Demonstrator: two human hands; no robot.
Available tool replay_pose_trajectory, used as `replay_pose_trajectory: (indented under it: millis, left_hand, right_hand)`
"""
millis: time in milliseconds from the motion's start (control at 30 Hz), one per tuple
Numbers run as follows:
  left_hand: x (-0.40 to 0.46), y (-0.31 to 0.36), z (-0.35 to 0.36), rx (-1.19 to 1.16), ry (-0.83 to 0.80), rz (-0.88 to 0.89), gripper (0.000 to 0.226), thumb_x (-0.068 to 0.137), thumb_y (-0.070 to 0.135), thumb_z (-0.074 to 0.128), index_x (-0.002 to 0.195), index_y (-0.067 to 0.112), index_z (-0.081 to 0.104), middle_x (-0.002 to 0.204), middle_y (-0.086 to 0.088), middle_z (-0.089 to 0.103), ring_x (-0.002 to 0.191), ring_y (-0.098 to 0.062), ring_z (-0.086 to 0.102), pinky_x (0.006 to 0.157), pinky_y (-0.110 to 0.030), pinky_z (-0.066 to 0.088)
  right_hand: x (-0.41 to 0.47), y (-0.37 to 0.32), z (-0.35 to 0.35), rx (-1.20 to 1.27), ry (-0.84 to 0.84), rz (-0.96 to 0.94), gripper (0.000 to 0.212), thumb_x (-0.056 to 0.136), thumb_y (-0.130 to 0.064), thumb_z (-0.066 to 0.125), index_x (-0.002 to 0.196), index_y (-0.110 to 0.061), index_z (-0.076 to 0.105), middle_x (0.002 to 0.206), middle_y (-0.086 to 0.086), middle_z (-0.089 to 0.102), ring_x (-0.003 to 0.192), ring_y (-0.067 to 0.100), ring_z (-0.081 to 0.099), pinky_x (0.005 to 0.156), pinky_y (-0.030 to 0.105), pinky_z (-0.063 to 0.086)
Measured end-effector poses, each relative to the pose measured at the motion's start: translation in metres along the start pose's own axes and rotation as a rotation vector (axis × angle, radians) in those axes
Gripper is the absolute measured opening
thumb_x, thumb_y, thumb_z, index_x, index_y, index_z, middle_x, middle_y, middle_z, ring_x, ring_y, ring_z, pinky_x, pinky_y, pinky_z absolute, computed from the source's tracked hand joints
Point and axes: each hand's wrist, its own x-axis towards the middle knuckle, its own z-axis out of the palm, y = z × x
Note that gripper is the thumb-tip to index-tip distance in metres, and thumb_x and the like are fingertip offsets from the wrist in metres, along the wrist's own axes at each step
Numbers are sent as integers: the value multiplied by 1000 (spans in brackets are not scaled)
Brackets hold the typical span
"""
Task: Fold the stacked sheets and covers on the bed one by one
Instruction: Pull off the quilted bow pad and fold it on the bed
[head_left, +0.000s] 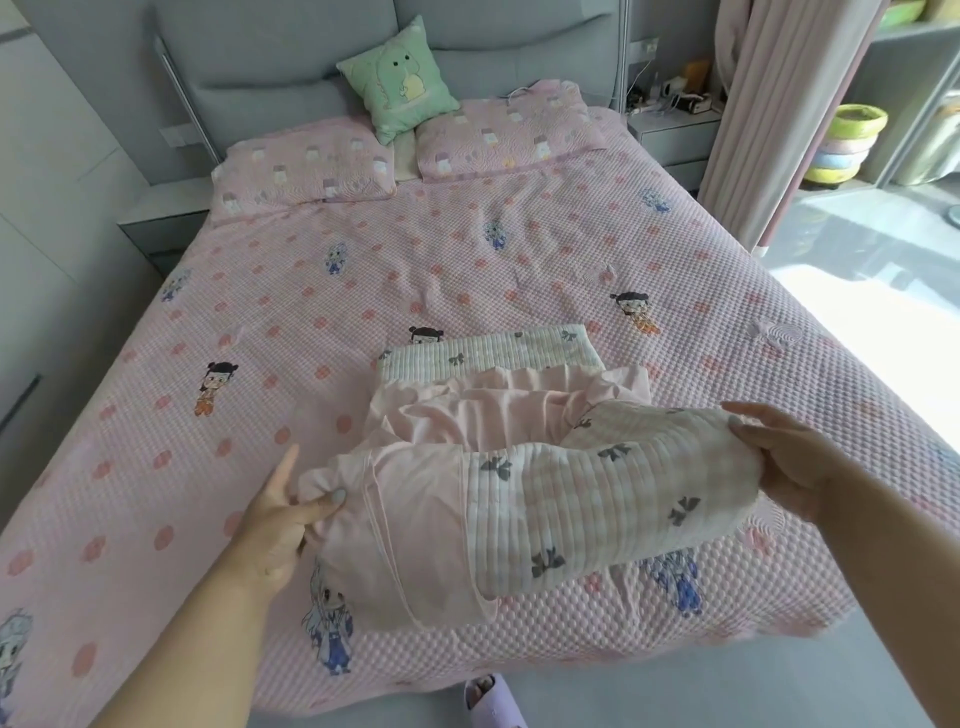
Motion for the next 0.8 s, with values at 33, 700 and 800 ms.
replay_pose_trajectory:
  millis: [33,700,800]
  left_hand:
    - [10,7,3,-9,15,23,97,68,2,77,148,35,33,141,-7,49,115,-19,56,100,-36,43]
    - [289,87,57,-8,394,-111,20,79,3,70,98,13,71,100,-3,68,97,-23,62,88,-36,53]
    - [320,89,65,49,437,-114,23,78,6,74,100,12,72,109,-5,68,99,-25,63,98,-39,51]
  right_hand:
    - [6,-8,4,17,-34,-20,52,64,-18,83,112,-17,63,120,15,59,108,32,60,68,34,60]
    - [186,-58,124,-556,161,29,27,79,-27,74,100,-15,62,93,9,71,85,31,70,81,49,56]
    - [227,-56,128,-634,286,19,26,81,-38,72,92,-16,65,87,8,71,79,30,69,77,47,57]
